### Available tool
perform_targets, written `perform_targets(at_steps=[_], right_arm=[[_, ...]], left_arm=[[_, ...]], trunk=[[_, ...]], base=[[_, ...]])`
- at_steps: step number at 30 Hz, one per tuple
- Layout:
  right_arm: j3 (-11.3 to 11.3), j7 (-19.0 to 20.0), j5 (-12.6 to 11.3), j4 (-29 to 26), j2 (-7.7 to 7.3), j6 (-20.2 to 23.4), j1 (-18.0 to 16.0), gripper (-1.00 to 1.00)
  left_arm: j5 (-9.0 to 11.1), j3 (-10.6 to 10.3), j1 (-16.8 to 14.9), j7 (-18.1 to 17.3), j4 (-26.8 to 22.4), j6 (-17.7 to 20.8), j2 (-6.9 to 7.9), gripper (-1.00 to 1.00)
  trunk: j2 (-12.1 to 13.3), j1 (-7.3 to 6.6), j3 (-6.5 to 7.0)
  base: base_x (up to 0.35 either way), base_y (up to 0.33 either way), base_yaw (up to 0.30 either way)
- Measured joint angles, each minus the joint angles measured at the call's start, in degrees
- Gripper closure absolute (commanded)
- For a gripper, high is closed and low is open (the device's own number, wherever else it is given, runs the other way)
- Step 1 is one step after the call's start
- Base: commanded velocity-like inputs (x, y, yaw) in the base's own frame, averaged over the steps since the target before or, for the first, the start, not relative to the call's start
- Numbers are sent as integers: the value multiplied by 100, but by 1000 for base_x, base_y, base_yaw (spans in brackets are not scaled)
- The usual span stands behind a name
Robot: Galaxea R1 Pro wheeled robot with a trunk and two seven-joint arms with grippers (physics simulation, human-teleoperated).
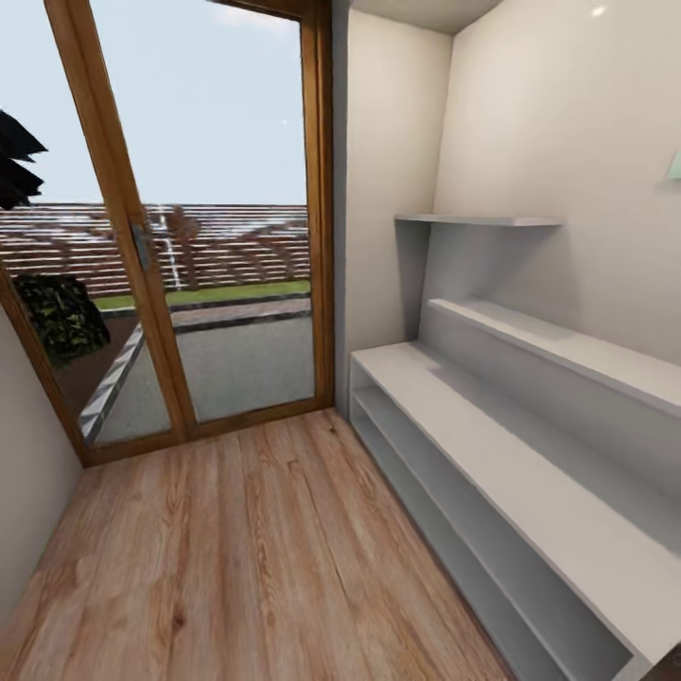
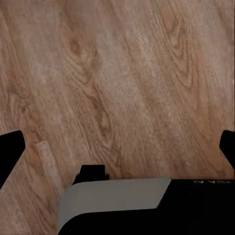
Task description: Pick up the two gym shoes and the two sandals from the corridor floor and place them onto the hallstand (shoe rack) in the corridor, making sure they are on the rack and not on the floor. Arrange them so the two gym shoes are next to each other and the two sandals are next to each other.
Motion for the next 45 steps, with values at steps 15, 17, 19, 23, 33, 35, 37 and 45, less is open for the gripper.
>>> perform_targets(at_steps=[15, 17, 19, 23, 33, 35, 37, 45], right_arm=[[-11, 28, -295, -1161, -77, -126, 0, -100], [2, 28, -300, -1151, -75, -328, 2, -100], [6, 28, -301, -1145, -76, -418, 2, -100], [9, 28, -301, -1127, -76, -529, 3, -100], [5, 23, -302, -904, -70, -703, 4, -100], [5, 22, -302, -889, -70, -741, 3, -100], [5, 21, -302, -880, -69, -765, 2, -100], [13, 20, -302, -863, -69, -813, 2, -100]], left_arm=[[10, 131, -684, 0, -188, -319, 72, -100], [10, 186, -656, -40, -187, -352, 80, -100], [9, 196, -650, -50, -186, -359, 80, -100], [7, 204, -640, -60, -186, -365, 81, -100], [9, 216, -636, -396, -195, -374, 126, -100], [7, 216, -638, -450, -195, -377, 137, -100], [7, 215, -639, -482, -195, -379, 143, -100], [11, 223, -640, -531, -198, -377, 162, -100]], trunk=[[0, 0, 0], [0, 0, 0], [0, 0, 0], [0, 0, 0], [0, 0, 0], [0, 0, 0], [0, 0, 0], [0, 0, 0]], base=[[2, 3, -266], [0, 0, -267], [0, 0, -267], [0, 0, -267], [0, 0, -267], [0, 0, -267], [0, 0, -267], [0, 49, -267]])
